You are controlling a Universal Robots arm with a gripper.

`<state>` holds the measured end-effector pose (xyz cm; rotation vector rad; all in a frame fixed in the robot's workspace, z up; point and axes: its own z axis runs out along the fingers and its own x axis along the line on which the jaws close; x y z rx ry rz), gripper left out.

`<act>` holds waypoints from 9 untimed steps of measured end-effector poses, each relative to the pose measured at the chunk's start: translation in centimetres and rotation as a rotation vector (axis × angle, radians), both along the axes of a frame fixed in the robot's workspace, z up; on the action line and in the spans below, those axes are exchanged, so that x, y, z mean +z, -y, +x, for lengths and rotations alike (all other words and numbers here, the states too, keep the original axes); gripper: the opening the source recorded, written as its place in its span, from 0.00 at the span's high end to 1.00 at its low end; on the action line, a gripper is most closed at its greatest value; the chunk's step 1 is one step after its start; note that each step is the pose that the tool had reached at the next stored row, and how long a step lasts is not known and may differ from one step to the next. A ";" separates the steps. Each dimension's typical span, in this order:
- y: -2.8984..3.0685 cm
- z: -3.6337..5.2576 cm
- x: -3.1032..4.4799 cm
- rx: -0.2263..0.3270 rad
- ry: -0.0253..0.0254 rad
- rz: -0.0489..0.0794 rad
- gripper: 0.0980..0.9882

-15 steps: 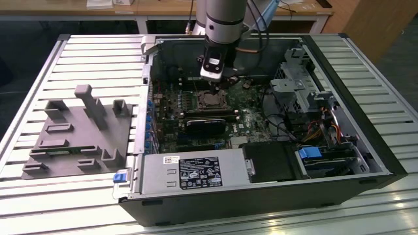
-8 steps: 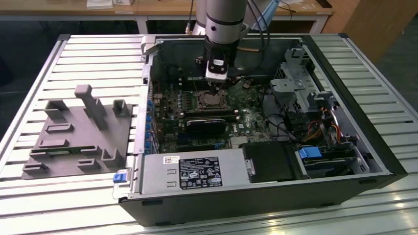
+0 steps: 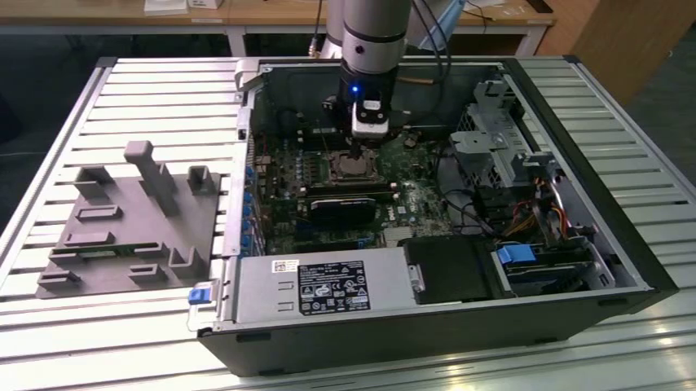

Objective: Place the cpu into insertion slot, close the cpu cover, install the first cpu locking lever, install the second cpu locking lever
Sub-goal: 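Close the cpu cover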

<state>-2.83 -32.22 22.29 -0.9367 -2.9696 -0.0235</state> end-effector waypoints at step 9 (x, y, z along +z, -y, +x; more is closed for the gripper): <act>0.00 0.00 -0.06 0.161 0.0003 0.000 1.00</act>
